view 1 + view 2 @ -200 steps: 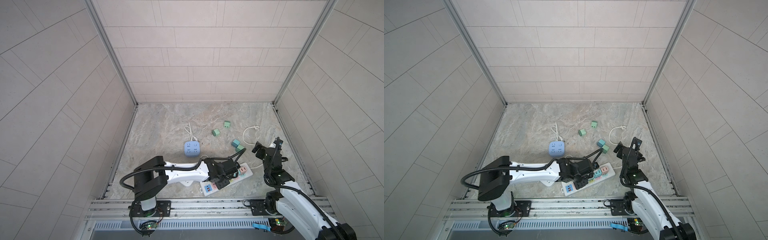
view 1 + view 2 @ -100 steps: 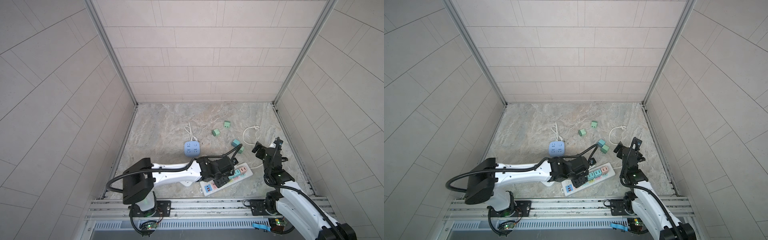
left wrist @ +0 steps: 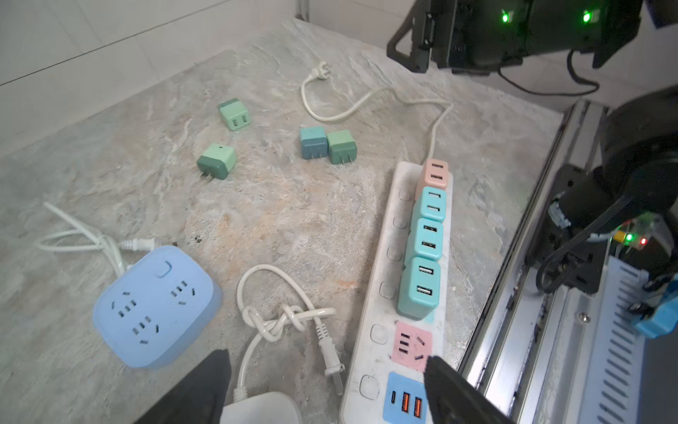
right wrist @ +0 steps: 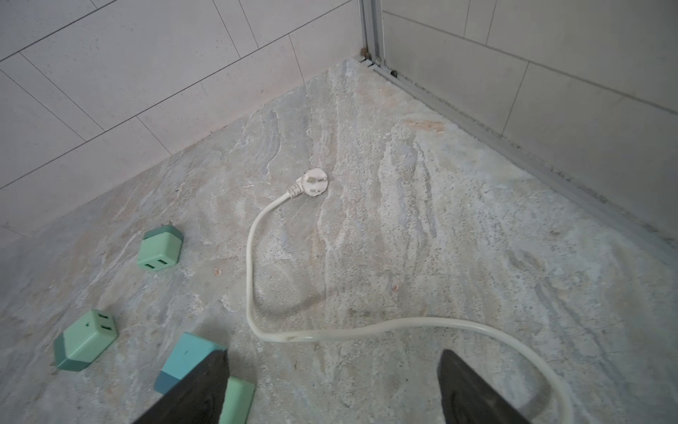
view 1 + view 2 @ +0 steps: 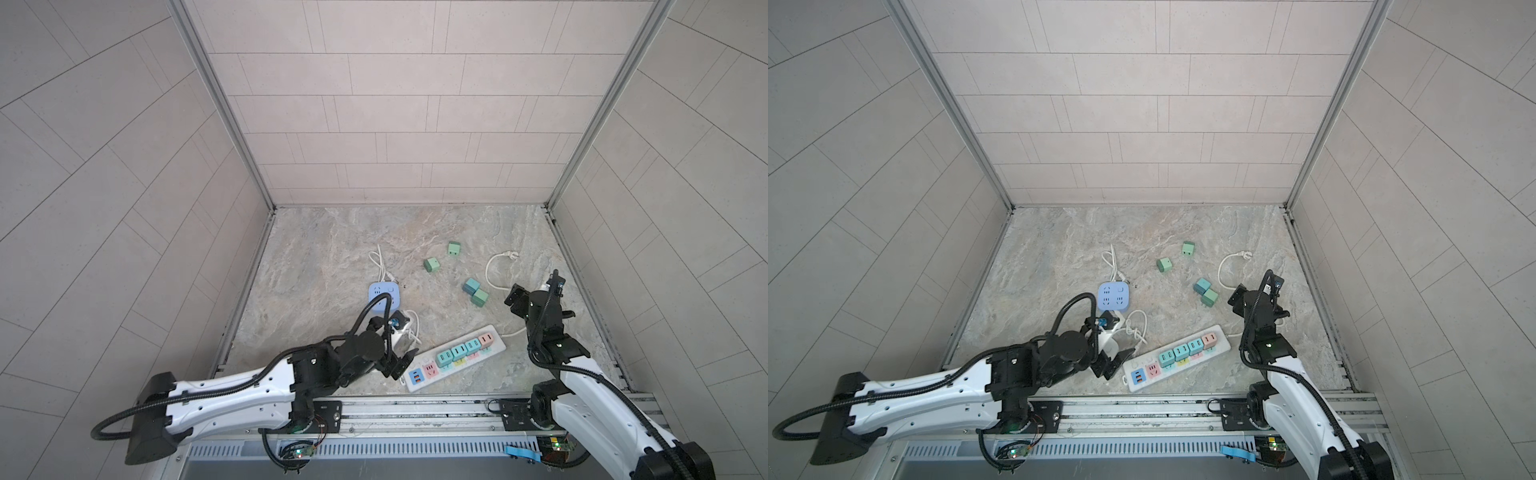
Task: Insert the plug
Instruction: 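Open the left gripper and lift away while the right arm reaches forward, then lower the right gripper and close it on a loose teal adapter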
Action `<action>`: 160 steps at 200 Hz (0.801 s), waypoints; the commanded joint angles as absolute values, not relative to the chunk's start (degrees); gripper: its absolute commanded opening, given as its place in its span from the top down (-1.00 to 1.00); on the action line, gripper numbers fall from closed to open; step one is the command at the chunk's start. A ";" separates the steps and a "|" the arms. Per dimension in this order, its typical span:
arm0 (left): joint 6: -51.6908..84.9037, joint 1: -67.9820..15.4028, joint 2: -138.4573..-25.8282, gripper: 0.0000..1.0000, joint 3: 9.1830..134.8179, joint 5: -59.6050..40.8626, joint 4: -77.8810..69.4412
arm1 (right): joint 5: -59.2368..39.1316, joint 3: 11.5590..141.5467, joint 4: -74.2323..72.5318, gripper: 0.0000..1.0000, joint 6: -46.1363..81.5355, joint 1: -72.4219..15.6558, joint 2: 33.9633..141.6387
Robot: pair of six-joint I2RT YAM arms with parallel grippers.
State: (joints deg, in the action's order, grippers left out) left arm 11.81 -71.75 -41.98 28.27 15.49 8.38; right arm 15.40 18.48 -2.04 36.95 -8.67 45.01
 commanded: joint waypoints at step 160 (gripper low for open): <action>14.87 -71.65 -25.00 -0.97 22.41 27.01 7.10 | 6.87 57.78 19.21 -0.91 38.17 -20.04 96.52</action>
State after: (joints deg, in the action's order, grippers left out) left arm 15.49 -71.75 -26.63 22.90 24.60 5.04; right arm 4.58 55.13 14.83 39.22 -19.99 94.17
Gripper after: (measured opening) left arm 0.983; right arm 0.956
